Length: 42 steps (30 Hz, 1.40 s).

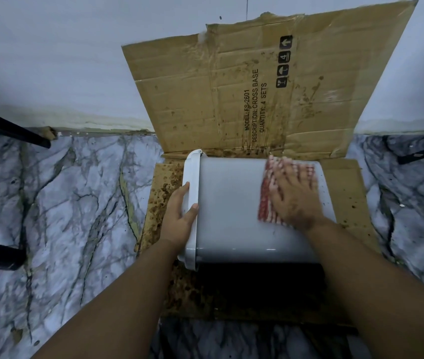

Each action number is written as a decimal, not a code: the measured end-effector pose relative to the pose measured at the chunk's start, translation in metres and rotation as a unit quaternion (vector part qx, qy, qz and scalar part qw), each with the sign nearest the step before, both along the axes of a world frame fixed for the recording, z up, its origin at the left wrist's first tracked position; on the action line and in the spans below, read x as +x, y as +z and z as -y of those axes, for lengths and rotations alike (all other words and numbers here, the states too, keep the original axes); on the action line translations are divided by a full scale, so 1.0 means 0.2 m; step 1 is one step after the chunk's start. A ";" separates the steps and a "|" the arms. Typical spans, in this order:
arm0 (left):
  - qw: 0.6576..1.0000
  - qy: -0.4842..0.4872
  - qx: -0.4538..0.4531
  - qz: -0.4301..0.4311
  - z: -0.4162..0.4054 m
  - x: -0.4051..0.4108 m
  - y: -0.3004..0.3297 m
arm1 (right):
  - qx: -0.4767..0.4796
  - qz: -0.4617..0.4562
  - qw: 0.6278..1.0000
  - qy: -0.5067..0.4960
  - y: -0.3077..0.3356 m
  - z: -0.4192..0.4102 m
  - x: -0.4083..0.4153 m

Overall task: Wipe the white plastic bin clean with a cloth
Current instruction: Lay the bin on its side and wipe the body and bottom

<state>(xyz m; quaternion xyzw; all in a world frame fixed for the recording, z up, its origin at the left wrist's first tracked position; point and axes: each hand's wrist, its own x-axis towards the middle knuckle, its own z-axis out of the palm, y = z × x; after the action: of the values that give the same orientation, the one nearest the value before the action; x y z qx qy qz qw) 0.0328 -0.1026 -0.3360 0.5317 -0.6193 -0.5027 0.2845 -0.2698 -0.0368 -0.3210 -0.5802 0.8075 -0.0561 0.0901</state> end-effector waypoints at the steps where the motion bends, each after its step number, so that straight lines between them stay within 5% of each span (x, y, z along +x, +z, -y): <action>1: 1.000 -0.001 0.001 0.001 0.00 0.00 0.00 | 0.001 0.002 0.999 -0.036 0.00 0.04 -0.03; 5: 1.000 0.002 -0.003 -0.001 0.00 0.00 0.00 | 0.029 -0.008 0.995 -0.099 -0.01 0.26 0.09; 12: 0.999 -0.001 -0.032 -0.001 0.02 0.00 -0.05 | 0.003 -0.007 0.995 0.104 0.04 0.58 0.58; 17: 1.000 -0.001 -0.025 -0.006 0.02 0.00 -0.06 | -0.019 0.002 0.989 0.150 0.04 0.60 0.41; 24: 1.000 0.001 -0.009 -0.008 0.02 0.00 -0.05 | 0.021 -0.008 0.999 0.036 0.02 0.39 -0.18; 29: 1.000 0.002 -0.004 -0.008 0.01 0.00 -0.04 | 0.007 0.016 0.998 0.063 0.01 0.17 -0.47; 37: 1.000 0.002 0.008 0.001 0.00 -0.01 0.00 | 0.046 -0.020 0.998 0.043 0.00 0.17 -0.40; 42: 1.000 0.008 0.008 0.004 -0.01 -0.02 0.01 | 0.027 -0.017 0.997 0.076 0.03 0.35 0.01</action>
<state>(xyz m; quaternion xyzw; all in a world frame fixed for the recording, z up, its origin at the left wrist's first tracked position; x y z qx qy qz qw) 0.0286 -0.1014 -0.3334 0.5405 -0.6122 -0.5036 0.2817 -0.2685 -0.1059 -0.3153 -0.6380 0.7639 -0.0169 0.0958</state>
